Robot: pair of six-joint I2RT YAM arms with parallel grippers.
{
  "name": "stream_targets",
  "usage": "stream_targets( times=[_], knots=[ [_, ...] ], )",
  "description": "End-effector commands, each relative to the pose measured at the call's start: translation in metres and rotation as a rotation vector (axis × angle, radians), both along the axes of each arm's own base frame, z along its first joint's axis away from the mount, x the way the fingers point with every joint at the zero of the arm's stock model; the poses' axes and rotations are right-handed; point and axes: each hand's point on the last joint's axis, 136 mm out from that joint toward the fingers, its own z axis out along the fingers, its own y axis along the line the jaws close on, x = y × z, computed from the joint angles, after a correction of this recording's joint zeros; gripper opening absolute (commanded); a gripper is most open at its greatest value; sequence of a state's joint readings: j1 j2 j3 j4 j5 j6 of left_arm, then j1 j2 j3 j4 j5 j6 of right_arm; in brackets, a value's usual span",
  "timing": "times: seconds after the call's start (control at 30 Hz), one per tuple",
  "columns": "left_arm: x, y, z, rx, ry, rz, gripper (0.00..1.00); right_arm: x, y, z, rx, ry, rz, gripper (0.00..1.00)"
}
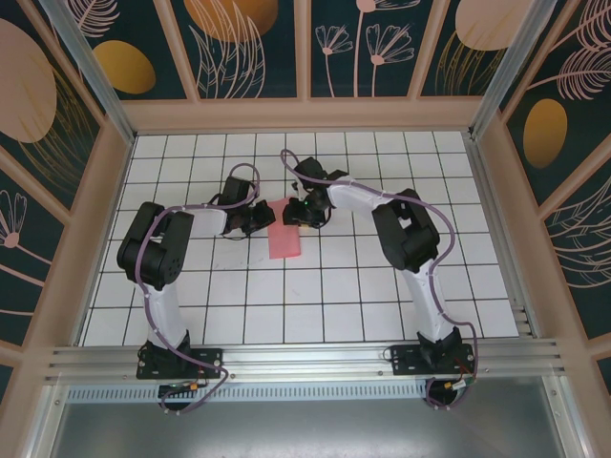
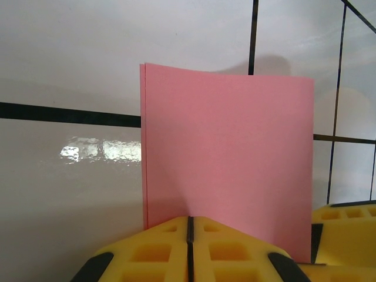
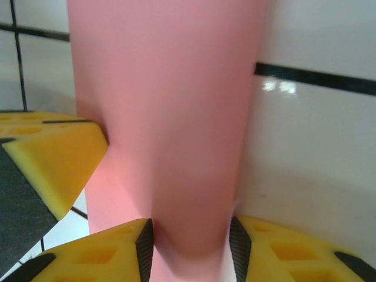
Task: Fold a paper plane with a square sheet of paper (pick it up from the middle)
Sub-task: Hold the square sheet of paper at the center of the table, then fold the square sheet of paper in half at the center of the table.
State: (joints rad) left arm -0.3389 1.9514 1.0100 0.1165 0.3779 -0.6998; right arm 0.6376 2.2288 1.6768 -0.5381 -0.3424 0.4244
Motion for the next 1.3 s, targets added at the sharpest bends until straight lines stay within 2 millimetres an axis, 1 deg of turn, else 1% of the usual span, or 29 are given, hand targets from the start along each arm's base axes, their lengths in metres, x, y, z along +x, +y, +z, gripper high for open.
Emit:
stream_targets(
  times=[0.0,0.07,0.13,0.17,0.23,0.3,0.33,0.4,0.47,0.57,0.63,0.77,0.8,0.87,0.97,1.1,1.27],
  knots=[
    [-0.039,0.031,-0.074,0.184,0.195,0.029,0.09,0.022,-0.03,0.03,-0.026,-0.075,-0.112,0.5],
    [-0.039,0.032,-0.075,0.19,0.197,0.035,0.09,0.026,-0.035,0.043,0.007,-0.109,-0.133,0.54],
    [-0.039,0.032,-0.075,0.196,0.194,0.039,0.09,0.028,-0.033,0.055,0.057,-0.141,-0.124,0.54],
    [-0.039,0.032,-0.075,0.194,0.195,0.038,0.09,0.026,-0.029,0.062,0.088,-0.156,-0.108,0.53],
    [-0.039,0.031,-0.075,0.192,0.193,0.04,0.08,0.023,-0.018,0.072,0.139,-0.165,-0.076,0.46],
    [-0.038,0.031,-0.074,0.195,0.19,0.041,0.08,0.019,-0.008,0.077,0.175,-0.162,-0.052,0.34],
    [-0.038,0.031,-0.074,0.195,0.191,0.042,0.07,0.016,-0.003,0.076,0.188,-0.152,-0.039,0.28],
    [-0.038,0.031,-0.074,0.196,0.191,0.044,0.07,0.011,0.007,0.071,0.204,-0.13,-0.02,0.21],
    [-0.039,0.031,-0.074,0.196,0.191,0.045,0.06,0.006,0.015,0.062,0.204,-0.099,-0.002,0.14],
    [-0.038,0.032,-0.073,0.198,0.19,0.052,0.06,0.001,0.024,0.051,0.201,-0.065,0.018,0.1],
    [-0.037,0.032,-0.072,0.196,0.189,0.053,0.06,0.0,0.029,0.045,0.197,-0.051,0.03,0.09],
    [-0.037,0.031,-0.071,0.197,0.188,0.056,0.05,0.0,0.03,0.031,0.176,-0.017,0.035,0.09],
    [-0.045,0.035,-0.077,0.204,0.208,0.057,0.05,0.0,0.031,0.027,0.172,-0.011,0.036,0.09],
    [-0.046,0.035,-0.077,0.207,0.209,0.056,0.05,-0.001,0.029,0.021,0.158,0.0,0.031,0.09],
    [-0.047,0.035,-0.078,0.209,0.212,0.057,0.05,-0.001,0.025,0.014,0.144,0.012,0.018,0.09],
    [-0.048,0.037,-0.079,0.218,0.214,0.059,0.05,-0.009,0.014,0.001,0.117,0.038,0.005,0.09],
    [-0.051,0.039,-0.082,0.224,0.222,0.06,0.04,-0.014,0.003,-0.005,0.111,0.04,0.004,0.09]
  ],
)
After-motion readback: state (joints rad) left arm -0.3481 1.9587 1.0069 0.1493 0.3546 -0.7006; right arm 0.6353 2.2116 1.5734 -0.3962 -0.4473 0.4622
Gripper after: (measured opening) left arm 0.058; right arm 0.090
